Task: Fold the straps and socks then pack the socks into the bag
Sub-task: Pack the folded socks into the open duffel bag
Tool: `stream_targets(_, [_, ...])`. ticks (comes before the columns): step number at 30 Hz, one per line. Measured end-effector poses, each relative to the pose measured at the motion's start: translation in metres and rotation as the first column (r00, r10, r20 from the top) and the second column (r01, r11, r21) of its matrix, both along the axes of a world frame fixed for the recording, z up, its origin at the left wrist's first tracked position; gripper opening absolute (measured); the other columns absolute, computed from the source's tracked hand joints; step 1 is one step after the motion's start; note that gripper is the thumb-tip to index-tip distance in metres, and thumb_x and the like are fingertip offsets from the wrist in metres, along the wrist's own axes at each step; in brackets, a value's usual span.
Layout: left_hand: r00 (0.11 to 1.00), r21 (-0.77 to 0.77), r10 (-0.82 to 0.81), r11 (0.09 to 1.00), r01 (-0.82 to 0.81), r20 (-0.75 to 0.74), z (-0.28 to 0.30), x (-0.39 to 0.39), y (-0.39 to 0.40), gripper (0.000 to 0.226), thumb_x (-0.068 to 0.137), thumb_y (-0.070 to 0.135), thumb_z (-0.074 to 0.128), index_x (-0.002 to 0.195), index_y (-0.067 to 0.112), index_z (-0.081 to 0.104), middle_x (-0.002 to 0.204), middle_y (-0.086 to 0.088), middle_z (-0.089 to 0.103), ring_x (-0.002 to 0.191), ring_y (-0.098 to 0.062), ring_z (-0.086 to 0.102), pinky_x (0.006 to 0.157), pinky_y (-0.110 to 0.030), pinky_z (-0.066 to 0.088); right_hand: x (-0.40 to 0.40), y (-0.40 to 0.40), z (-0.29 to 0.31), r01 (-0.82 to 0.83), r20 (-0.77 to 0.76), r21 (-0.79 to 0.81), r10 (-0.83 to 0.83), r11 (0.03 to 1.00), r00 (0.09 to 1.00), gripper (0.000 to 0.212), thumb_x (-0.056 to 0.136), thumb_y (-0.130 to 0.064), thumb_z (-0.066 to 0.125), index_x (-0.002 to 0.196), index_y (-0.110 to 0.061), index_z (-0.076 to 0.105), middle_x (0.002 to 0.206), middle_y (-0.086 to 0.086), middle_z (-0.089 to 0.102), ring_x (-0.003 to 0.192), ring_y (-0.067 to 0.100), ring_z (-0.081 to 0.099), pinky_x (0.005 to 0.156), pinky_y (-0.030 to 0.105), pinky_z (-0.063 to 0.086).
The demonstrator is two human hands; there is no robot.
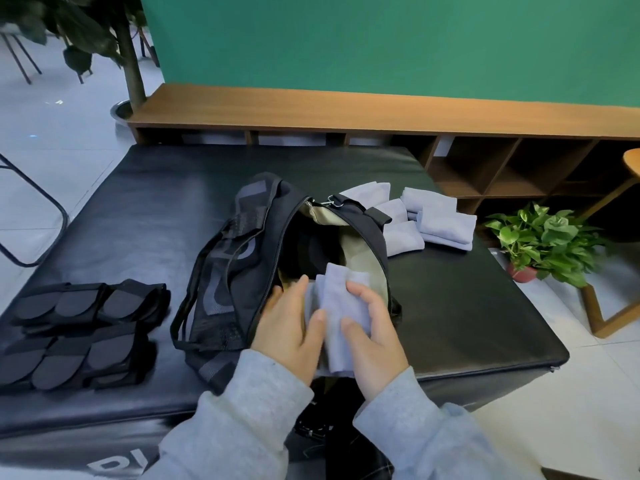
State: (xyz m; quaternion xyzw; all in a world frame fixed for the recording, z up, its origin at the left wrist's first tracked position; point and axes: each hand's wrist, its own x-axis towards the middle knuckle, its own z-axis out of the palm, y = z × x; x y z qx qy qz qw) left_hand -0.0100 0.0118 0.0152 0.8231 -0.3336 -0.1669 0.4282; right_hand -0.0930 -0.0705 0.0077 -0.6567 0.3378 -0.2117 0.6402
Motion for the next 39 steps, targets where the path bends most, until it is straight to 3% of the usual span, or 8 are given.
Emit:
stream_targets(3, [0.983, 0.104, 0.138, 0.983, -0.151, 0.125, 0.005, 0.021, 0.001, 0.056, 0.095, 0.021, 0.044, 0.146, 0.016, 0.023, 0.154, -0.008, 0.017, 0.142, -0.018, 0.011, 0.109, -0.021, 0.01, 0.016, -0.003, -0.002, -0.059, -0.105, -0.185, 0.04, 0.981, 0.994, 0.045, 0.092, -0.004, 0.043, 0.106, -0.047, 0.044, 0.131, -0.006, 0.042, 0.118, 0.008, 0.041, 0.096, 0.021, 0.033])
stream_targets(10, [0.933, -0.03, 0.31, 0.95, -0.31, 0.18, 0.019, 0.048, 0.007, 0.062, 0.091, 0.005, 0.048, 0.147, 0.008, 0.02, 0.151, -0.011, 0.023, 0.139, -0.022, 0.02, 0.109, -0.026, 0.016, 0.07, -0.008, -0.019, -0.161, -0.305, -0.152, 0.109, 0.975, 0.946, 0.041, 0.098, -0.01, 0.037, 0.131, -0.032, 0.04, 0.119, -0.004, 0.04, 0.095, 0.007, 0.041, 0.084, 0.012, 0.032])
stream_targets(12, [0.929, -0.075, 0.307, 0.952, -0.298, 0.205, 0.023, 0.054, 0.01, 0.062, 0.091, 0.005, 0.047, 0.147, 0.009, 0.019, 0.15, -0.009, 0.025, 0.138, -0.02, 0.022, 0.108, -0.023, 0.018, 0.076, -0.011, -0.029, -0.155, -0.411, -0.163, 0.076, 0.974, 0.908, 0.046, 0.095, -0.006, 0.033, 0.132, -0.032, 0.038, 0.118, -0.002, 0.039, 0.103, 0.012, 0.042, 0.086, 0.013, 0.032])
stream_targets(18, [0.942, -0.127, 0.242, 0.968, -0.218, 0.23, 0.024, 0.065, 0.021, 0.055, 0.092, 0.002, 0.044, 0.144, 0.014, 0.03, 0.14, -0.002, 0.038, 0.094, 0.017, 0.034, 0.084, -0.003, 0.023, 0.077, -0.018, -0.034, -0.26, -0.59, -0.237, 0.075, 0.936, 0.804, 0.056, 0.092, -0.002, 0.032, 0.138, -0.033, 0.03, 0.133, 0.006, 0.033, 0.12, 0.022, 0.035, 0.09, 0.022, 0.027])
stream_targets(23, [0.956, -0.121, 0.206, 0.975, -0.184, 0.209, 0.025, 0.063, 0.025, 0.055, 0.091, 0.001, 0.044, 0.142, 0.02, 0.034, 0.139, -0.008, 0.041, 0.122, -0.018, 0.046, 0.101, -0.027, 0.036, 0.083, -0.023, -0.027, -0.23, -0.544, -0.197, 0.089, 0.953, 0.834, 0.053, 0.092, -0.002, 0.031, 0.135, -0.032, 0.032, 0.131, 0.006, 0.036, 0.118, 0.024, 0.038, 0.091, 0.026, 0.032])
stream_targets(30, [0.963, -0.07, 0.177, 0.984, -0.166, 0.201, 0.025, 0.064, 0.026, 0.055, 0.09, -0.001, 0.043, 0.14, 0.02, 0.037, 0.139, -0.02, 0.039, 0.126, -0.034, 0.041, 0.103, -0.044, 0.039, 0.095, -0.028, -0.031, -0.195, -0.499, -0.234, 0.055, 0.952, 0.865, 0.055, 0.093, -0.001, 0.032, 0.141, -0.028, 0.03, 0.139, 0.007, 0.032, 0.117, 0.024, 0.041, 0.099, 0.032, 0.037])
stream_targets(34, [0.959, -0.102, 0.182, 0.981, -0.163, 0.215, 0.026, 0.061, 0.025, 0.054, 0.09, -0.003, 0.044, 0.139, 0.02, 0.039, 0.151, 0.0, 0.025, 0.137, -0.003, 0.02, 0.109, -0.022, 0.022, 0.097, -0.021, -0.03, -0.274, -0.604, -0.309, 0.034, 0.911, 0.796, 0.065, 0.089, 0.002, 0.046, 0.144, -0.023, 0.023, 0.15, 0.01, 0.015, 0.131, 0.026, 0.028, 0.105, 0.031, 0.029])
stream_targets(39, [0.966, -0.072, 0.14, 0.989, -0.127, 0.219, 0.025, 0.057, 0.026, 0.054, 0.092, 0.0, 0.043, 0.139, 0.026, 0.036, 0.144, 0.018, 0.013, 0.128, 0.011, 0.007, 0.1, -0.004, 0.013, 0.084, -0.014, -0.028, -0.432, -0.6, -0.634, -0.055, 0.642, 0.798, 0.065, 0.086, -0.003, 0.047, 0.143, -0.019, 0.022, 0.156, 0.001, -0.003, 0.143, 0.022, -0.003, 0.111, 0.031, 0.014])
